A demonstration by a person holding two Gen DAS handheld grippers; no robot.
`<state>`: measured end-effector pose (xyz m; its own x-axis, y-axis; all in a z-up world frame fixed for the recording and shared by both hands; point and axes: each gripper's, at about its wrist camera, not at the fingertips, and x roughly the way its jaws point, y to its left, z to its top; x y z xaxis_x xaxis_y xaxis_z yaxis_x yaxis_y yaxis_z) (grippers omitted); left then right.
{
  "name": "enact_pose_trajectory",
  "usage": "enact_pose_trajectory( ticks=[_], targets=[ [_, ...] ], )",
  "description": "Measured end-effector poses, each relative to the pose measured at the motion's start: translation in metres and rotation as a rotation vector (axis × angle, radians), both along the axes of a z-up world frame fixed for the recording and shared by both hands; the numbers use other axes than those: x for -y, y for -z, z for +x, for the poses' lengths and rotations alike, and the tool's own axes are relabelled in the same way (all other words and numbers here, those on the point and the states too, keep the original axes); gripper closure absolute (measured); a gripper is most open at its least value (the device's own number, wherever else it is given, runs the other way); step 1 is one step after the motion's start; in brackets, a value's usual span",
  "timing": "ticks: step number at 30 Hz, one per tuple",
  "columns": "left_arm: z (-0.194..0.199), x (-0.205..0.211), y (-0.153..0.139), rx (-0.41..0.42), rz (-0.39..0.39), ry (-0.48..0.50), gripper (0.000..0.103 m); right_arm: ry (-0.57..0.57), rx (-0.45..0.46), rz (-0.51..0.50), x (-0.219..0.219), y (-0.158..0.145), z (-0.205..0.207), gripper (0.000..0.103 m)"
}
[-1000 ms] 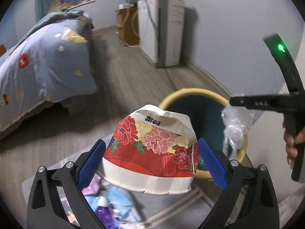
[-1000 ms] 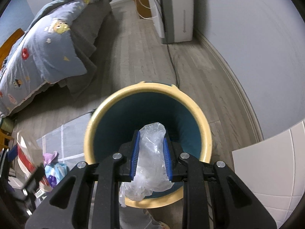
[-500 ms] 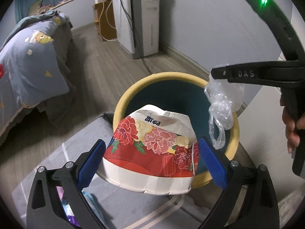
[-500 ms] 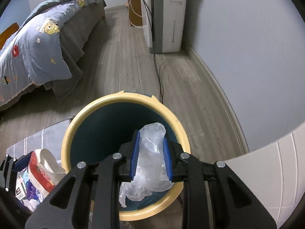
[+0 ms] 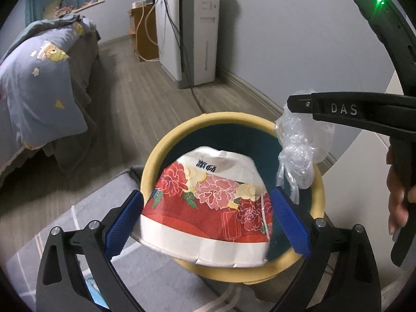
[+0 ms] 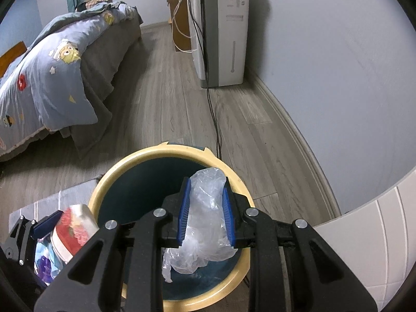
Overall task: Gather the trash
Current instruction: 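Open both grippers to drop the cup and bag into the bin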
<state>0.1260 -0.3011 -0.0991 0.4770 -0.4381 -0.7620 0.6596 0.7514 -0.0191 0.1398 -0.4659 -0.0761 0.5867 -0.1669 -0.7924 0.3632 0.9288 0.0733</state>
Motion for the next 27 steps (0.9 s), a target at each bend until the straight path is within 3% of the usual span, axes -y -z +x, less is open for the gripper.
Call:
enact_pose_trajectory(
  ticks=[3,6,8,14,16,18,27],
  targets=[
    [-0.001,0.0,-0.001,0.001,0.0,-0.001,0.006,0.005,-0.001,-0.003,-0.001,0.0,-0.002,0.076],
    [0.0,0.001,-0.001,0.011,0.015,-0.001,0.006,0.013,-0.002,0.008,-0.001,0.0,-0.002,0.063],
    [-0.001,0.0,-0.002,0.012,0.019,0.0,0.006,0.014,-0.003,0.013,-0.001,0.0,-0.002,0.061],
    [-0.003,-0.007,-0.008,0.023,0.027,-0.005,0.006,0.02,-0.004,0.023,-0.003,-0.006,-0.003,0.035],
    [-0.003,-0.013,-0.011,0.028,0.026,-0.013,0.006,0.023,0.002,0.027,-0.004,-0.01,-0.004,0.017],
    [-0.004,-0.018,-0.013,0.03,0.027,-0.023,0.005,0.035,0.007,0.026,-0.005,-0.014,-0.006,0.007],
    [-0.016,-0.051,-0.039,0.075,0.035,-0.051,0.005,0.06,0.011,0.043,-0.017,-0.035,-0.012,0.006]
  ],
)
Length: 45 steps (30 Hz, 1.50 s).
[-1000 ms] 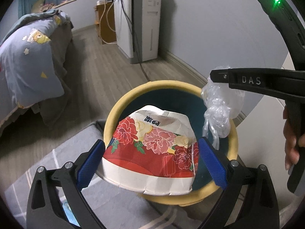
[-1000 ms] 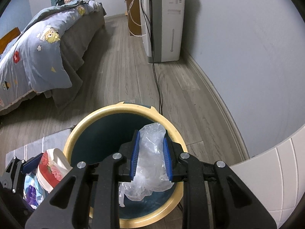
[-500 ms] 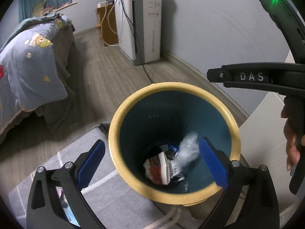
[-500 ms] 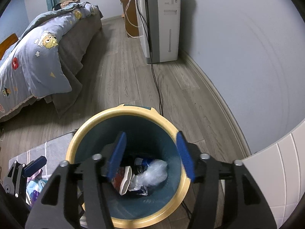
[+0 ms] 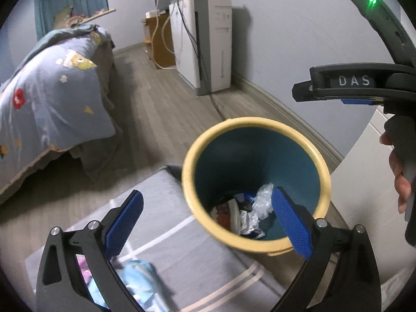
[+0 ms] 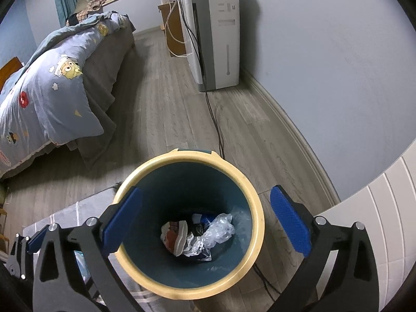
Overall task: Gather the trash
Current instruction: 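Open both grippers to drop the cup and bag into the bin, then move both tools back over the remaining trash on the mat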
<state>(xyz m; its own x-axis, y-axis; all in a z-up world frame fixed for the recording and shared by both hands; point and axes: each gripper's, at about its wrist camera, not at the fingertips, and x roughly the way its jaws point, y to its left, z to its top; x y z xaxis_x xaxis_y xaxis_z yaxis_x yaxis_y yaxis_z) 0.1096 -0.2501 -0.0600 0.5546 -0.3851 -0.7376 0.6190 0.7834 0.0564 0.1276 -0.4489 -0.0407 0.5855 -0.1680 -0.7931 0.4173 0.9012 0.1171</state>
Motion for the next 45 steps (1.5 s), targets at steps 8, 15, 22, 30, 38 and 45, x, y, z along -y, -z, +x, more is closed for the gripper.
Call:
enact_pose_trajectory(
  ticks=[8,15,22,30,38,45],
  targets=[
    [-0.005,-0.063,-0.037,0.032,-0.032,-0.103,0.005,-0.059,0.015,-0.012,-0.037,-0.014,0.001,0.006],
    [-0.011,-0.132,-0.055,0.06,-0.027,-0.231,0.005,-0.139,0.02,-0.013,-0.078,-0.023,0.0,0.006],
    [-0.023,-0.202,-0.061,0.03,-0.05,-0.379,0.005,-0.177,-0.03,0.067,-0.12,-0.018,-0.001,0.006],
    [-0.048,-0.261,-0.057,0.016,-0.029,-0.499,0.005,-0.236,-0.066,0.139,-0.179,-0.01,-0.011,0.006],
    [-0.07,-0.323,-0.048,-0.007,-0.035,-0.59,0.005,-0.356,-0.137,0.074,-0.256,0.016,-0.024,0.006],
    [-0.071,-0.356,-0.026,-0.048,0.001,-0.622,0.005,-0.42,-0.197,0.022,-0.301,0.046,-0.032,0.006]
  ],
)
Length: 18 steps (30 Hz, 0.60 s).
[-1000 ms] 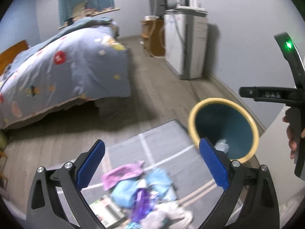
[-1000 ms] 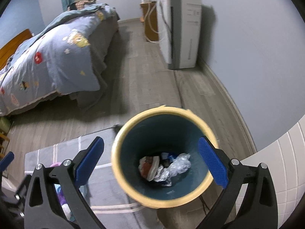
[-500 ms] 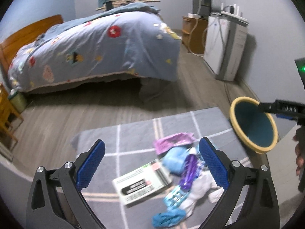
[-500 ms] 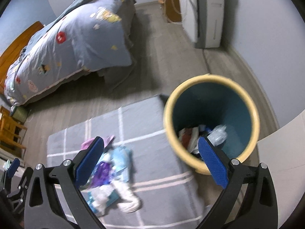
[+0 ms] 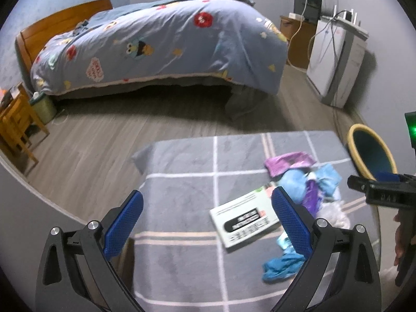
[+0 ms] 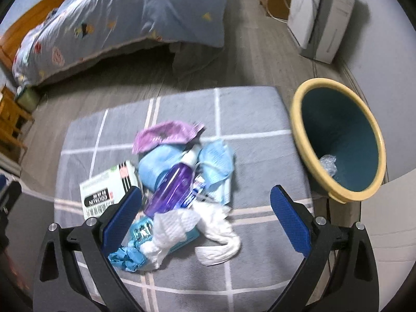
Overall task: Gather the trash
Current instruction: 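Move both tools back over the remaining trash on the mat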
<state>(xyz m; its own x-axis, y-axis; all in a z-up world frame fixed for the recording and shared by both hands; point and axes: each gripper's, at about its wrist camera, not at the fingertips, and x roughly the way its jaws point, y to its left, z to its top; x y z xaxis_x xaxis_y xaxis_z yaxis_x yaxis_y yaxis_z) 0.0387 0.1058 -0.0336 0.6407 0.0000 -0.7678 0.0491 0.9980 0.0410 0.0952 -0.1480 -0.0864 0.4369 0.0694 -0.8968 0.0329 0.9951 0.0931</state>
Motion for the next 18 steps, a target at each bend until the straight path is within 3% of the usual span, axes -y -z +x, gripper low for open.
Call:
enact_pose_trajectory(
  ticks=[5,9,14,16,18],
  targets=[
    [0.005,-0.007,0.013,-0.03,0.022,0.013,0.005,-0.071,-0.02,-0.064,-0.024,0.016,0.0,0.006],
    [0.01,-0.008,0.019,-0.046,0.024,0.026,0.005,-0.098,-0.074,-0.047,-0.033,0.033,0.002,0.008],
    [0.013,-0.003,0.025,-0.059,0.024,0.054,0.005,-0.11,-0.184,0.0,-0.041,0.059,0.004,0.035],
    [0.014,0.001,0.03,-0.07,0.038,0.069,0.005,-0.114,-0.215,0.033,-0.041,0.066,0.005,0.061],
    [0.016,0.006,0.035,-0.082,0.046,0.082,0.005,-0.127,-0.224,0.044,-0.042,0.066,0.005,0.079]
  ],
)
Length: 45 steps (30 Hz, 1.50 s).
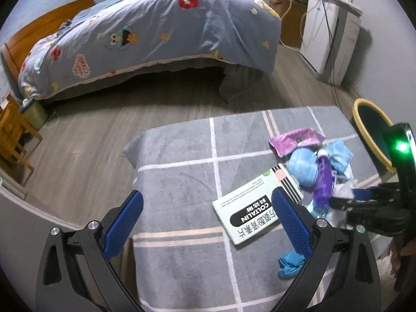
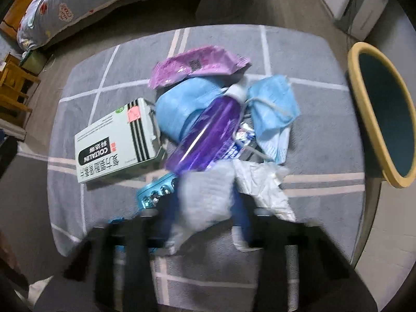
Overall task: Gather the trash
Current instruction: 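Move both tools back over the remaining trash on the mat, then grasp the white COLTAIN box with the left gripper while the right grasps white tissue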
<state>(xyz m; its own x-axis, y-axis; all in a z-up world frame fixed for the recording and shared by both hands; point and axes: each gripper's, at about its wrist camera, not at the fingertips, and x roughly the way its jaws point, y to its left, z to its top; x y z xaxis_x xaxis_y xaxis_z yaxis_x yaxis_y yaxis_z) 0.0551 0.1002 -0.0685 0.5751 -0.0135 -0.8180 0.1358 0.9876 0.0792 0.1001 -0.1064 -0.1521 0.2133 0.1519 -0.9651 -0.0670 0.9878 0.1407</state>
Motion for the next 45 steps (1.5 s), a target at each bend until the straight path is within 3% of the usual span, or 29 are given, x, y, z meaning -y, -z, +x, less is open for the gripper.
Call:
enact_pose_trajectory(
  ticks=[11,19,24,33,40,45],
  targets=[
    [0.013,0.037,0.044,-0.101,0.052,0.158,0.005,-0.082,0.156,-0.038,0.02,-0.075,0.016,0.081],
    [0.023,0.064,0.09,-0.211,0.137,0.267,0.005,0.011,0.16,0.043,0.048,-0.07,0.038,0.081],
    [0.032,0.076,0.106,-0.213,0.22,0.288,0.005,0.021,0.162,0.113,0.052,-0.073,0.042,0.081],
    [0.059,0.079,0.11,-0.203,0.172,0.274,0.005,0.011,0.169,0.182,0.059,-0.079,0.046,0.081],
    [0.088,0.069,0.116,-0.241,0.058,0.22,0.005,0.007,0.156,0.162,0.069,-0.074,0.052,0.081],
    [0.089,0.062,0.114,-0.242,0.04,0.221,0.008,0.026,0.153,0.165,0.075,-0.073,0.056,0.081]
  ],
)
